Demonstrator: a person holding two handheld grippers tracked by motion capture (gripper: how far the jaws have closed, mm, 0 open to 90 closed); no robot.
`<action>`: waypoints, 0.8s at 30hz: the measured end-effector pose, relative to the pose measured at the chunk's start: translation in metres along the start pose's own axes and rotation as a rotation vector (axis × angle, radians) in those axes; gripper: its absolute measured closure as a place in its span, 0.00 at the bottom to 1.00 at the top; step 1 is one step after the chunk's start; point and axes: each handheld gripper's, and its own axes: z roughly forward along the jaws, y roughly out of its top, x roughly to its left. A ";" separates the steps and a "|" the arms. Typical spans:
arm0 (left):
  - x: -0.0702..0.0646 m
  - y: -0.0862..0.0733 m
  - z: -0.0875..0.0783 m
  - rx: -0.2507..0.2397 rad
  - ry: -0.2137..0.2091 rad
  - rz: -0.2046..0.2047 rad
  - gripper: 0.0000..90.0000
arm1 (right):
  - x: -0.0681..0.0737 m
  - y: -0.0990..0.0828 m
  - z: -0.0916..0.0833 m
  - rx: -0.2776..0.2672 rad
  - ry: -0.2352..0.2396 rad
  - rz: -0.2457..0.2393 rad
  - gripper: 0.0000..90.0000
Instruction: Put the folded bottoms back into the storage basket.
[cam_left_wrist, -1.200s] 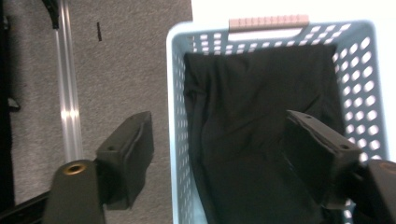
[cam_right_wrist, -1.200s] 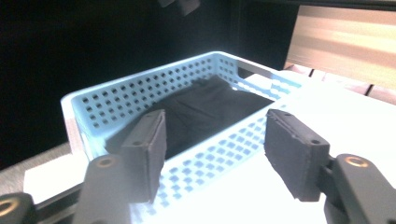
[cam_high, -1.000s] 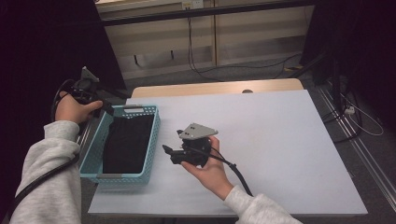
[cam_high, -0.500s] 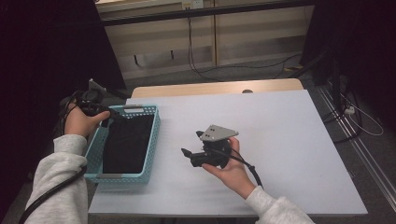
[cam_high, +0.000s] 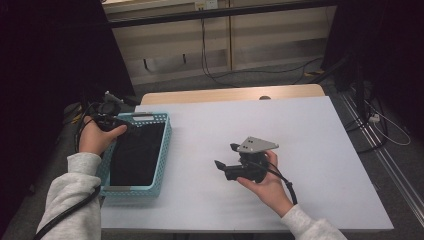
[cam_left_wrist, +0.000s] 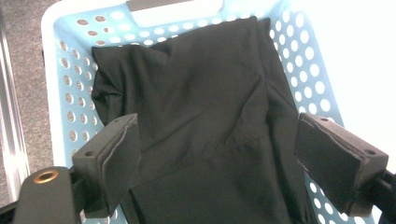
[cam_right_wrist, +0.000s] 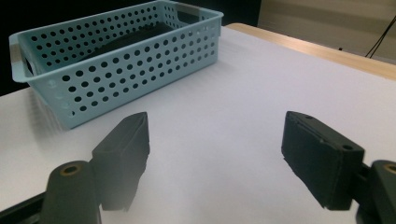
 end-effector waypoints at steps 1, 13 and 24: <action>-0.001 -0.001 0.001 -0.001 -0.006 0.004 0.17 | -0.001 -0.002 -0.002 0.000 -0.002 -0.001 0.25; -0.020 -0.006 0.008 -0.004 -0.044 0.040 0.16 | -0.017 -0.021 -0.025 0.017 -0.042 0.010 0.25; -0.034 -0.012 0.014 -0.004 -0.071 0.066 0.15 | -0.029 -0.034 -0.039 0.016 -0.064 0.037 0.25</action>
